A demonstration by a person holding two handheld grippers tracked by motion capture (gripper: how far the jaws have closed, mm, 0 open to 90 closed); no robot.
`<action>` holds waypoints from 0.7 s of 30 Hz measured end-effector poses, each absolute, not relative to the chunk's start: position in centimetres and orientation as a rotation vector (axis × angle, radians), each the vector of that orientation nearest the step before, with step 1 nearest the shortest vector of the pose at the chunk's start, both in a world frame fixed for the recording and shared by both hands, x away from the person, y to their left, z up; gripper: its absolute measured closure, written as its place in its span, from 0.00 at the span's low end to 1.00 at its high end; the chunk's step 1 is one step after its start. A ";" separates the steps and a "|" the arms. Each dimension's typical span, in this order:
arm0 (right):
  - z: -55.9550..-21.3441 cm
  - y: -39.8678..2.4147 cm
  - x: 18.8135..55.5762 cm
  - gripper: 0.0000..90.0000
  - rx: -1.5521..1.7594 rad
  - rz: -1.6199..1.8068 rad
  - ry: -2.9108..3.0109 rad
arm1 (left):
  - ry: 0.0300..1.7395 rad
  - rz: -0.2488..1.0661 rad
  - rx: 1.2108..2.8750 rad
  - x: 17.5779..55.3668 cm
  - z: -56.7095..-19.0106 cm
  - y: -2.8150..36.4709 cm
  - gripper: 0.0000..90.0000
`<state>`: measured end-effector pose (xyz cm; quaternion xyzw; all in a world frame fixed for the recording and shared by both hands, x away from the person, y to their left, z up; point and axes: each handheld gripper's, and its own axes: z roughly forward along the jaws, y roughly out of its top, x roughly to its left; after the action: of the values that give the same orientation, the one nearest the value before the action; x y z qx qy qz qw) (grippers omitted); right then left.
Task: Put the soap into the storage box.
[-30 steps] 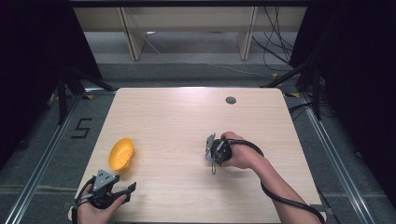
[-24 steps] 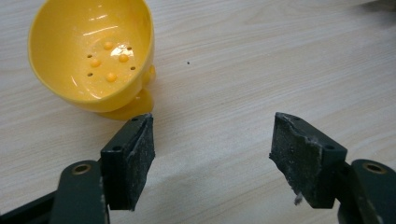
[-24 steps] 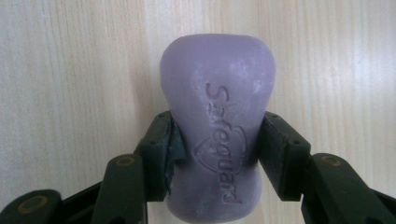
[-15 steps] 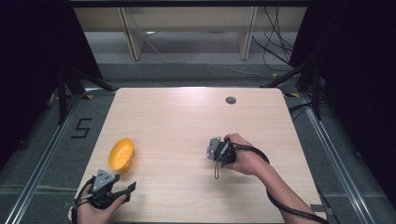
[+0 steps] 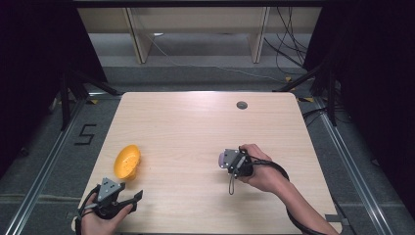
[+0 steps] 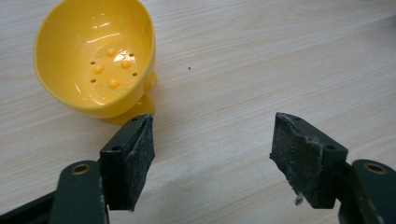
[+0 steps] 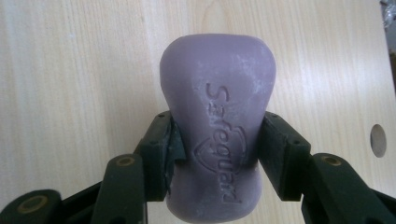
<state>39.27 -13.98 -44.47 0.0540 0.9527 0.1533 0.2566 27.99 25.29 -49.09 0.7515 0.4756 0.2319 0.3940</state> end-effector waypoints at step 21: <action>-43.1 -16.4 33.7 0.56 0.110 0.492 2.459 | 1.085 0.528 1.950 29.6 -47.3 22.6 0.32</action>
<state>33.70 -16.37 -43.14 0.0418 0.9312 0.1862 0.3104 29.63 22.56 -47.32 0.7749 0.4313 0.2097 0.4117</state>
